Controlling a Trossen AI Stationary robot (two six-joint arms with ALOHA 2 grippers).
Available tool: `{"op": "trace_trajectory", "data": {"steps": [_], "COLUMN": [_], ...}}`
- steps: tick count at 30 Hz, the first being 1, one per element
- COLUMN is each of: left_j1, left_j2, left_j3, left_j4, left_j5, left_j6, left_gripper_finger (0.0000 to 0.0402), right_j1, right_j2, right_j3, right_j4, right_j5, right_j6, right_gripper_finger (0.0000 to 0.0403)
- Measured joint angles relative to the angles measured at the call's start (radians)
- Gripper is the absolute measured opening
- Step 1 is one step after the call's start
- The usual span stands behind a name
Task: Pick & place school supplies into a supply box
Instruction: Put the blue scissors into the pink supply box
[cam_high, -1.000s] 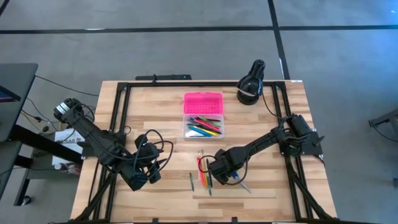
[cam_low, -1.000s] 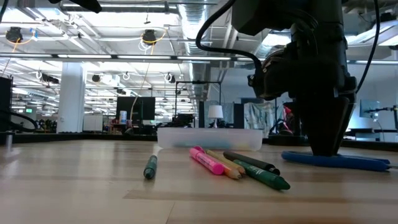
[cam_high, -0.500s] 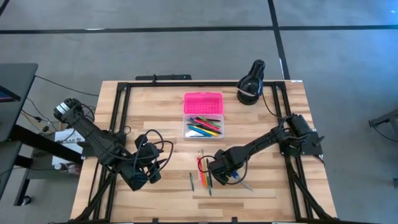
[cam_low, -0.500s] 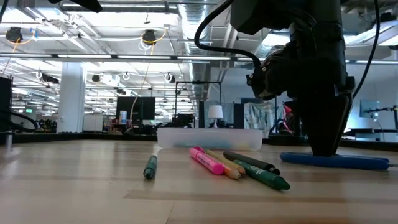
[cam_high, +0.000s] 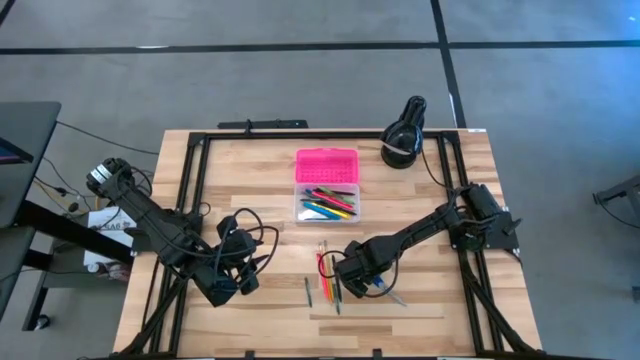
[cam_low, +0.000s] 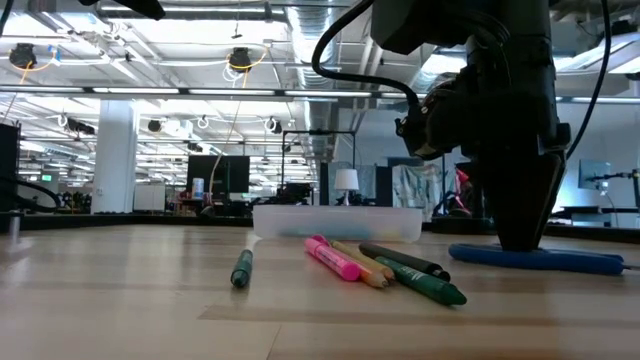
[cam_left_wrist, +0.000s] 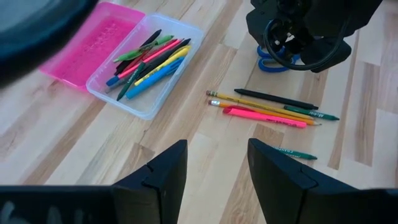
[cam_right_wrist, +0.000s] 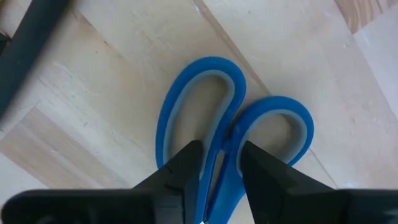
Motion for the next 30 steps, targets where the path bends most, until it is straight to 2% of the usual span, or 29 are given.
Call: {"op": "trace_trajectory", "data": {"steps": [20,30], "left_j1": [0.000,0.000], "left_j2": [0.000,0.000], "left_j3": [0.000,0.000], "left_j4": [0.000,-0.001], "left_j5": [0.000,-0.011], "left_j6": [0.001,0.001], "left_gripper_finger": [0.0164,0.0164], "right_j1": [0.002,0.002], "right_j2": [-0.001,-0.001], "right_j3": [0.006,0.083], "right_j4": [-0.017,-0.086], "right_j5": [0.012,0.001], "right_j6": [-0.001,-0.056], "right_gripper_finger": [0.0077,0.0077]}}
